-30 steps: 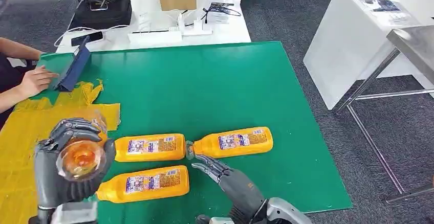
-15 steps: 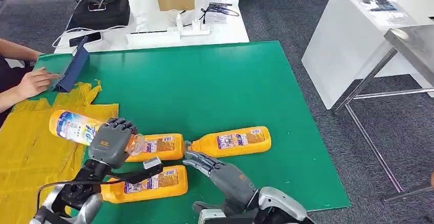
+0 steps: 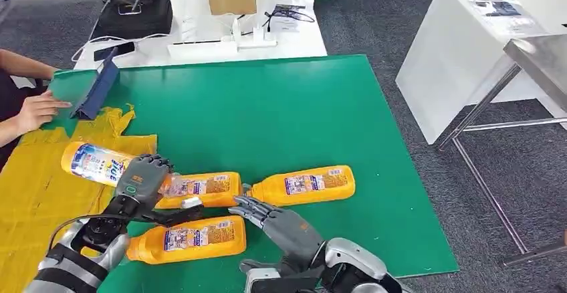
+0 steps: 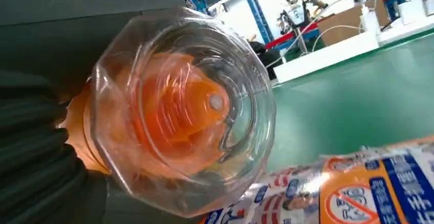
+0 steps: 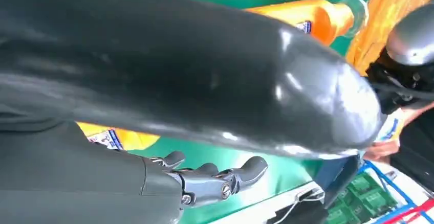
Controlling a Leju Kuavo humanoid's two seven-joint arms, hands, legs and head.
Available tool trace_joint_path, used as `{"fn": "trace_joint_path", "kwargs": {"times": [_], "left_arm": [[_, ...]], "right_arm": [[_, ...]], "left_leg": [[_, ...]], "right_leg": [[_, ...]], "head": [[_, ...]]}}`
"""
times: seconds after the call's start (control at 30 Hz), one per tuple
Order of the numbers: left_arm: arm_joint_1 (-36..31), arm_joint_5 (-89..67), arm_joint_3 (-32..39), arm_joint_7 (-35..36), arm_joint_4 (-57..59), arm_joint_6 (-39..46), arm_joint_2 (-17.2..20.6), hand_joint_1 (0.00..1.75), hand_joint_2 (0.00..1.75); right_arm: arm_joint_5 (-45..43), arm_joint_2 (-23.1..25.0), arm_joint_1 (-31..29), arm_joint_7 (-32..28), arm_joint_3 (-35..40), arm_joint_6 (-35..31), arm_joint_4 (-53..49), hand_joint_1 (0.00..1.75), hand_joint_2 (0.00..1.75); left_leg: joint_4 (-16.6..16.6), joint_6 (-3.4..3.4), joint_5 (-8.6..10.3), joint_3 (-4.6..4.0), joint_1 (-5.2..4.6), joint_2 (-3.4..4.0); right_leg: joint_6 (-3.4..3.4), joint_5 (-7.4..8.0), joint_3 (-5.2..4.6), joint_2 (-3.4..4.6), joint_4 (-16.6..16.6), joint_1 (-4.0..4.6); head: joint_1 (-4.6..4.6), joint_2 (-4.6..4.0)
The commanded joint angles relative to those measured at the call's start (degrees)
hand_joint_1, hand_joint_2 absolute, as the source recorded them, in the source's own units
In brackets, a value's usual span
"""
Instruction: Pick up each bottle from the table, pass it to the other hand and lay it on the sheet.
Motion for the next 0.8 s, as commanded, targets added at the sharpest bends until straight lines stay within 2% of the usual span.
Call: {"fn": "trace_joint_path", "kwargs": {"times": [0.03,0.2,0.33,0.53,0.8], "left_arm": [[1.59,8.12,5.23,-1.57,2.18,0.55,-3.59,0.0,0.0],[2.69,12.42,6.82,-2.98,0.54,-1.09,-4.43,0.0,0.0],[3.96,21.5,10.44,-4.6,-1.27,-4.99,-6.13,0.0,0.0],[6.06,29.52,13.76,-4.7,-4.43,-7.38,-6.18,0.0,0.0],[6.21,29.59,13.79,-4.68,-4.59,-7.39,-6.03,0.0,0.0]], "right_arm": [[1.54,1.01,0.92,0.42,0.58,-0.12,3.91,0.0,0.0],[1.91,0.64,1.57,0.3,0.3,0.01,3.67,0.0,0.0],[2.15,0.38,1.92,0.2,0.0,0.32,3.83,0.0,0.0],[2.14,-0.76,2.23,-0.37,0.03,0.72,3.37,0.0,0.0],[2.14,-0.88,2.29,-0.41,0.0,0.72,3.34,0.0,0.0]], "left_leg": [[-0.04,0.0,0.02,0.08,0.02,0.12],[-0.03,0.02,-0.03,0.09,0.04,0.11],[-0.03,0.03,-0.02,0.01,0.01,0.08],[-0.01,0.01,-0.04,0.06,-0.01,0.17],[-0.02,0.03,-0.02,0.03,0.0,0.09]], "right_leg": [[-0.09,0.04,-0.02,0.05,-0.05,0.04],[-0.12,-0.01,-0.08,0.01,-0.08,0.03],[-0.09,0.0,0.02,0.02,-0.08,-0.01],[-0.15,0.0,0.02,0.08,-0.05,0.0],[-0.09,0.0,-0.12,0.03,-0.06,-0.01]], "head": [[0.0,0.0],[0.0,0.0],[0.0,0.0],[0.0,0.0],[0.0,0.0]]}}
